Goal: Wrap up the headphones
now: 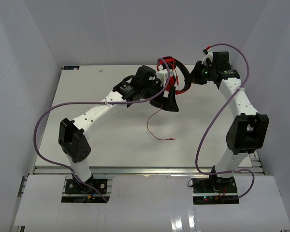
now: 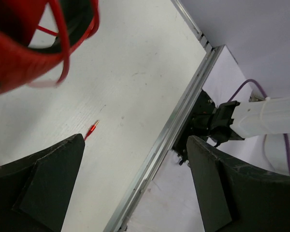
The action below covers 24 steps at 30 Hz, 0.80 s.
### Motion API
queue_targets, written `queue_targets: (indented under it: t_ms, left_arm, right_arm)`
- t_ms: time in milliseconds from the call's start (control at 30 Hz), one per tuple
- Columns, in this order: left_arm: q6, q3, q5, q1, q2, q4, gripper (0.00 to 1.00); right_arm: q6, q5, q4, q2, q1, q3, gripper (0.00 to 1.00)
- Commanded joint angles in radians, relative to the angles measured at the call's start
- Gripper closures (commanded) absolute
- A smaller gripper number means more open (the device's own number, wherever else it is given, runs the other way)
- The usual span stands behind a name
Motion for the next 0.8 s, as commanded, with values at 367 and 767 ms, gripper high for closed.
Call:
queue_targets:
  t_ms: [367,767]
  left_arm:
    - [0.135,-0.451,-0.122,0.001,-0.316,0.391,0.02]
    - [0.399,-1.121,-0.181,0.001,-0.497,1.091,0.02]
  right_arm:
    - [0.087,-0.136,0.072,-0.033,-0.03,0.045,0.92]
    - [0.097,-0.165,0.085,-0.069,-0.032,0.02,0.92]
